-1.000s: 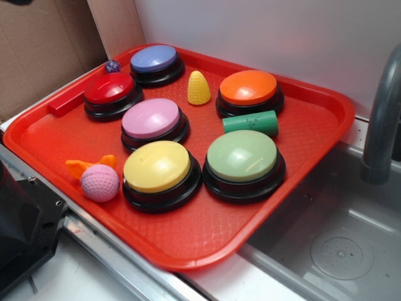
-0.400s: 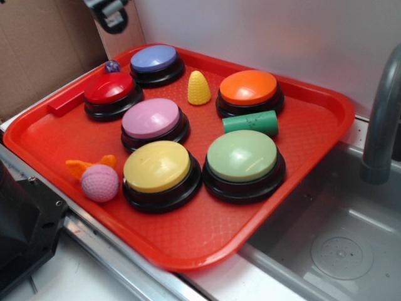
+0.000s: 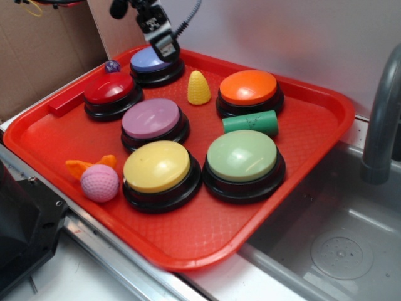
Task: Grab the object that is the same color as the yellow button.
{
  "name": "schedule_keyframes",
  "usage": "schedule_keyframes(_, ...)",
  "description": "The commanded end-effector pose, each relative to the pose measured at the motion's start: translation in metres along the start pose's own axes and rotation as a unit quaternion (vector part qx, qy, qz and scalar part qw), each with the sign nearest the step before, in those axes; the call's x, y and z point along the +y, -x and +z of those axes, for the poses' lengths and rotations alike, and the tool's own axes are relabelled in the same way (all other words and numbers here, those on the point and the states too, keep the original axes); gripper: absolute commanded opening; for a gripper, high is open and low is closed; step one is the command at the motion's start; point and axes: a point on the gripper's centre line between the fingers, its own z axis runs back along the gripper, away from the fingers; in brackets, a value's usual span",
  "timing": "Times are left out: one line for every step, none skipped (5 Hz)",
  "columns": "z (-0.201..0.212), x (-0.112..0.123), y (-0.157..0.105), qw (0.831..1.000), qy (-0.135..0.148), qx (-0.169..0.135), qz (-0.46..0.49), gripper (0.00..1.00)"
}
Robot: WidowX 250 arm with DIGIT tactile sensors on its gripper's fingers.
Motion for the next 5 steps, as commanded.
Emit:
schedule_keyframes(-0.041, 0.022, -0.024, 1.000, -0.008, -0.013, -0.021, 1.00)
schedule_keyframes(-0.056, 0.023, -0.023, 0.999, -0.014, 0.006, -0.037, 1.00)
schedule_keyframes(-0.066, 0.019, -0.021, 0.999, 0.000, 0.005, -0.053, 1.00)
schedule_keyframes(-0.069, 0.020, -0.017, 0.999, -0.002, 0.013, -0.052, 1.00)
schedule_keyframes(-0.073, 0.023, -0.014, 0.999, -0.004, 0.019, -0.046, 1.00)
